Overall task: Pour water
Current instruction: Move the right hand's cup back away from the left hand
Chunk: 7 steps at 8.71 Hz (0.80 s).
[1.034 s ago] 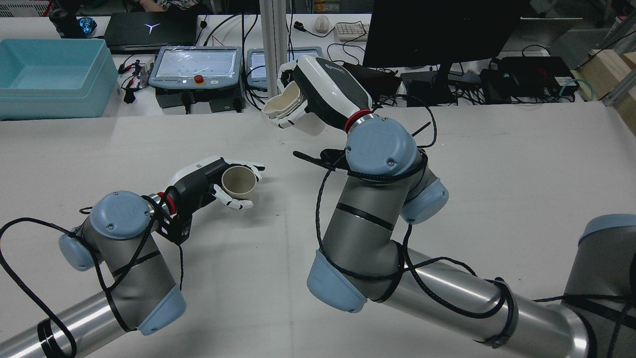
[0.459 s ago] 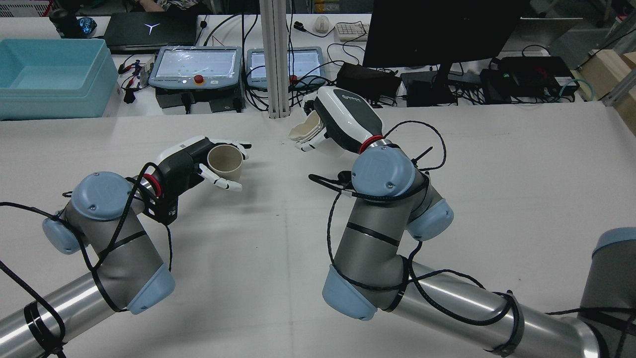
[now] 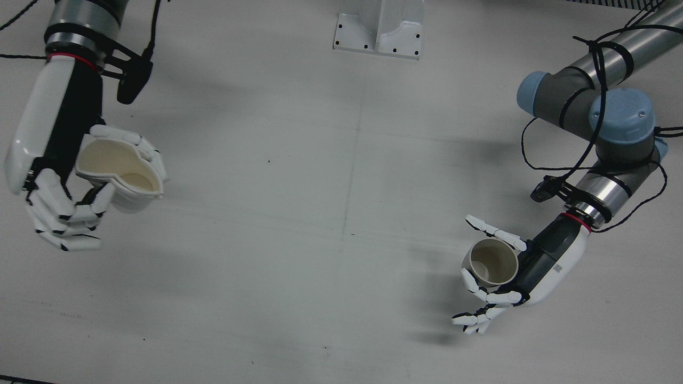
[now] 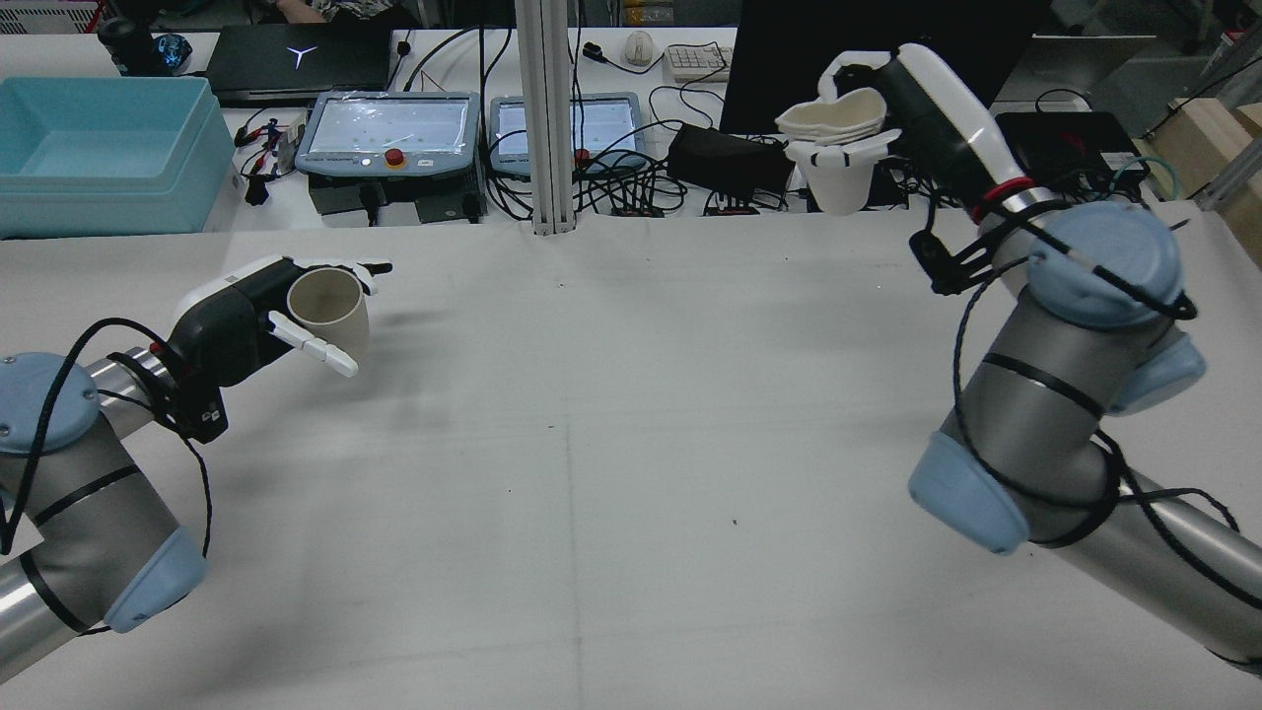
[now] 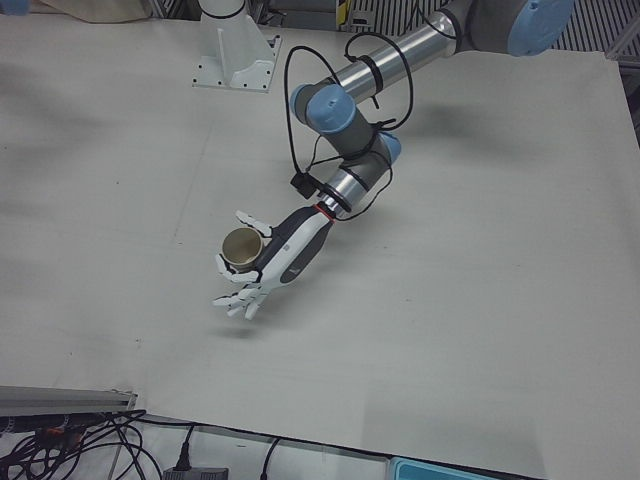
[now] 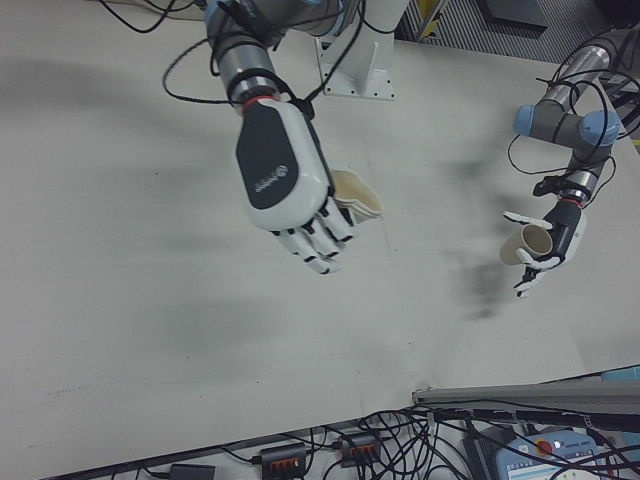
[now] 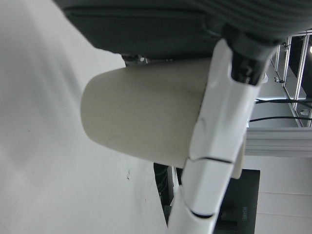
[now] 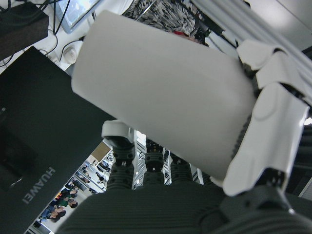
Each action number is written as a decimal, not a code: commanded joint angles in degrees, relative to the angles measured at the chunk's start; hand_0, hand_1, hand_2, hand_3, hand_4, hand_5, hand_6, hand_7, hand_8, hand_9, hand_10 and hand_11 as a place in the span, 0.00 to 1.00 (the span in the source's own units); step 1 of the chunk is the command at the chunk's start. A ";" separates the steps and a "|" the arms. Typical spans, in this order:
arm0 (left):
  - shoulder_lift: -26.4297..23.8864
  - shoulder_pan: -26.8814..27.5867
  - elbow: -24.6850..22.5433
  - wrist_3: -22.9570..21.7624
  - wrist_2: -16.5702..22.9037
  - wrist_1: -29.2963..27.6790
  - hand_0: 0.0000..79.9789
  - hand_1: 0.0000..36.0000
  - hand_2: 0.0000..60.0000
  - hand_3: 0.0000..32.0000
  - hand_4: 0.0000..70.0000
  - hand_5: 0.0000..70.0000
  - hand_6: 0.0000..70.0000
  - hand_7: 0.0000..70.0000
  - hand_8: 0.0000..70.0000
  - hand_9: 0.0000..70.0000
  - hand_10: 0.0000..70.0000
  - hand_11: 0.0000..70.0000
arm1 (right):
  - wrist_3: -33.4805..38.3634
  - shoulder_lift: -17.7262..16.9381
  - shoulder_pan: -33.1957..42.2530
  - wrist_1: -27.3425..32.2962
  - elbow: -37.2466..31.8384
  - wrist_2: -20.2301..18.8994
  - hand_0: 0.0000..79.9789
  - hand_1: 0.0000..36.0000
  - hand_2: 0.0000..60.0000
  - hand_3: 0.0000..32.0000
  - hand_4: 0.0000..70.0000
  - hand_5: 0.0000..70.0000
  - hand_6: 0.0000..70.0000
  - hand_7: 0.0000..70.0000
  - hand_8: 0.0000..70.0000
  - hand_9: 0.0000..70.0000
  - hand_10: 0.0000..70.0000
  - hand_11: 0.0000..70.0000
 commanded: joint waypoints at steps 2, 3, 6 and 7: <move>18.81 -7.68 -1.71 -1.78 3.60 -16.94 1.00 0.68 0.07 0.00 0.97 1.00 0.19 0.30 0.14 0.08 0.01 0.04 | 18.40 -23.66 22.83 28.99 -6.35 -13.39 0.49 0.13 0.40 0.00 0.34 0.88 0.64 0.96 0.48 0.70 0.96 1.00; 21.81 -9.61 -1.80 -1.78 3.68 -20.02 1.00 0.64 0.00 0.00 0.99 1.00 0.19 0.31 0.14 0.08 0.02 0.05 | 25.14 -24.41 23.12 39.86 -18.96 -13.76 0.48 0.10 0.40 0.00 0.37 0.88 0.66 0.99 0.51 0.74 0.97 1.00; 26.67 -11.21 -1.54 -1.69 3.69 -25.05 1.00 0.60 0.00 0.00 0.96 1.00 0.18 0.31 0.13 0.09 0.02 0.05 | 24.43 -23.54 20.68 57.49 -42.92 -13.51 0.29 0.01 0.43 0.00 0.31 0.82 0.67 1.00 0.60 0.85 1.00 1.00; 26.67 -11.13 -0.93 -1.60 3.60 -25.67 0.99 0.58 0.00 0.00 0.95 1.00 0.18 0.31 0.13 0.09 0.02 0.06 | 22.76 -21.01 20.67 62.07 -51.09 -13.24 0.24 0.00 0.42 0.00 0.31 0.80 0.68 1.00 0.61 0.86 1.00 1.00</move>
